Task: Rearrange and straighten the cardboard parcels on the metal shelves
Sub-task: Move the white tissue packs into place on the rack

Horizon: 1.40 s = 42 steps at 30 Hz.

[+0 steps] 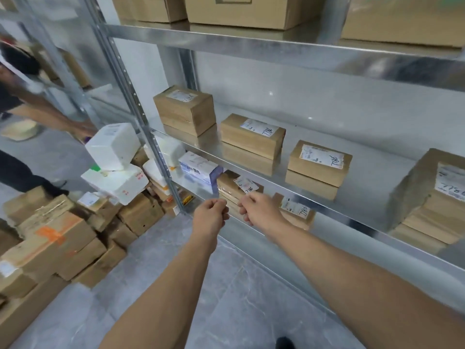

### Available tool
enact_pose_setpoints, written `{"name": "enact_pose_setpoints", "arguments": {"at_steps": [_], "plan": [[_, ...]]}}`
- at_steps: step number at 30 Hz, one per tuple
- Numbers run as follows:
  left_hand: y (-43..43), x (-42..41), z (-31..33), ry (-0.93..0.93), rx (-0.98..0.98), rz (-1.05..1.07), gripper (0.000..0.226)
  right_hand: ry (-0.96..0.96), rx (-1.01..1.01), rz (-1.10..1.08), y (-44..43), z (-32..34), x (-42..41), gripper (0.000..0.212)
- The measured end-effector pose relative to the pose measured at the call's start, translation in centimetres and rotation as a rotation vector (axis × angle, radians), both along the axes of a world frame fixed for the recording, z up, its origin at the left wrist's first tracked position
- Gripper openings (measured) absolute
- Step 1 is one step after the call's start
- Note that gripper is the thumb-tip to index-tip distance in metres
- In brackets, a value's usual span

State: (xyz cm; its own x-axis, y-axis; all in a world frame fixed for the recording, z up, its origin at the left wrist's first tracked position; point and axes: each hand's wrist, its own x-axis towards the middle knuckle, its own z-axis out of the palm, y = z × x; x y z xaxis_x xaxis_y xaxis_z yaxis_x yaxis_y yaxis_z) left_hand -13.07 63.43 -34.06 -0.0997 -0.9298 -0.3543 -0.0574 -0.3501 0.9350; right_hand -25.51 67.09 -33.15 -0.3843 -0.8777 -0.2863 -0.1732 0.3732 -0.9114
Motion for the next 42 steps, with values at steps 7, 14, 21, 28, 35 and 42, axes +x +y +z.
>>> {"name": "enact_pose_setpoints", "arguments": {"at_steps": [7,14,21,28,35,42], "plan": [[-5.6,9.5,-0.3,-0.031,0.006,-0.067,0.021,-0.013,0.005,-0.045,-4.7,-0.1,9.4,0.03],[-11.0,14.7,-1.5,-0.028,0.056,-0.044,0.014,-0.046,0.028,-0.051,-10.0,-1.4,14.6,0.028],[-20.3,15.1,-2.2,-0.052,0.042,-0.089,0.018,-0.061,0.031,-0.083,-18.4,-1.7,15.0,0.025],[-30.0,14.3,-2.2,-0.065,0.017,-0.145,0.017,-0.041,0.019,-0.118,-27.0,-1.9,14.1,0.026],[-37.1,13.7,-2.7,-0.04,0.078,-0.202,0.023,-0.037,0.063,-0.202,-33.2,-2.2,14.3,0.028],[-45.1,15.2,-3.7,-0.06,0.108,-0.345,0.014,0.027,0.088,-0.281,-39.9,-2.6,16.9,0.029]]}}
